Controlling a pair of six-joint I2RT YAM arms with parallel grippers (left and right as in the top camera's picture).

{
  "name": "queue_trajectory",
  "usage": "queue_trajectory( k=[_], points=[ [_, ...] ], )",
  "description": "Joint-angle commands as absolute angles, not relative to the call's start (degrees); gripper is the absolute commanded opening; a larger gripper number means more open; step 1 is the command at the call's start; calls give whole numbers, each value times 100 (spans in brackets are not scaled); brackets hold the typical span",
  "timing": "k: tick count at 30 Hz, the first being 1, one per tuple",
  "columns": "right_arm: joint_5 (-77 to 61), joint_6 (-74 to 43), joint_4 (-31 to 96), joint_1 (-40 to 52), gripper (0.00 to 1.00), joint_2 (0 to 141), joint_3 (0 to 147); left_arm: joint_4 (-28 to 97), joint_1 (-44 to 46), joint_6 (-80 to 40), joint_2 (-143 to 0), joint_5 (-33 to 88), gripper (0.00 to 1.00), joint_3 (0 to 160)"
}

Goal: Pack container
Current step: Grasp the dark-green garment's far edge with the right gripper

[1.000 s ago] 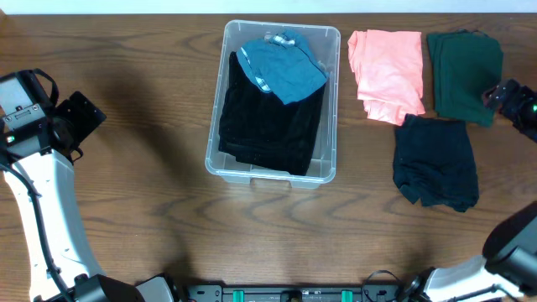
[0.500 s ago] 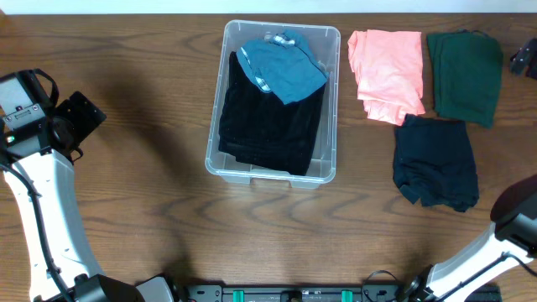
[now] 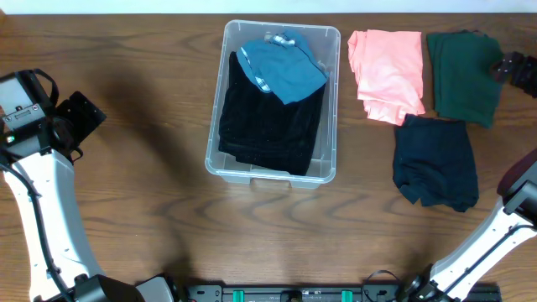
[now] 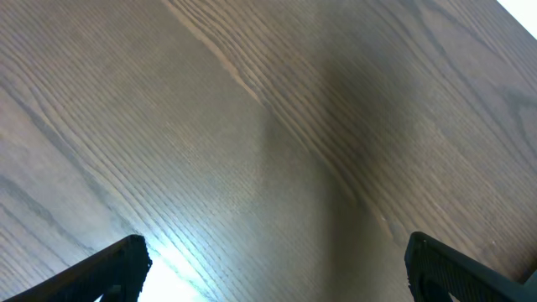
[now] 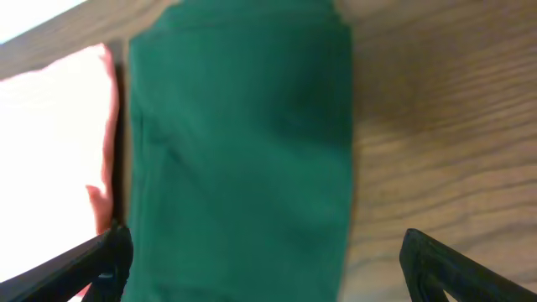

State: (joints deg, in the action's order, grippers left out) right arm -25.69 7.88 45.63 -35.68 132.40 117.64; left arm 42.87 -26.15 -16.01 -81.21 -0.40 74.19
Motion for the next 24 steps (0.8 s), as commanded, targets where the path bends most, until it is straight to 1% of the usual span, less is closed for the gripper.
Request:
queue_trajectory(
  k=[1,7,14,18,21,24],
  points=[
    [-2919,755,4429,-3699,99,13546,11824,4285,-2646,-1505,-8049,-69,98,7470],
    [-2941,727,4141,-3710,99,14064,11824,4285,-2646,-1505,-8049,-69,98,7470],
    [-2797,217,3747,-3706,99,14536,11821,4285,-2646,-1505,-8049,-69,98,7470],
    [-2952,115,3695,-3693,99,14730,11824,4285,-2646,-1505,-8049,-69,98,7470],
    [-3057,-248,3734,-3669,99,14908,11821,4285,-2646,-1505,-8049,-69,98,7470],
    [-3614,-624,3826,-3667,98,15019,11819,4285,-2646,-1505,-8049,-69,98,7470]
  ],
)
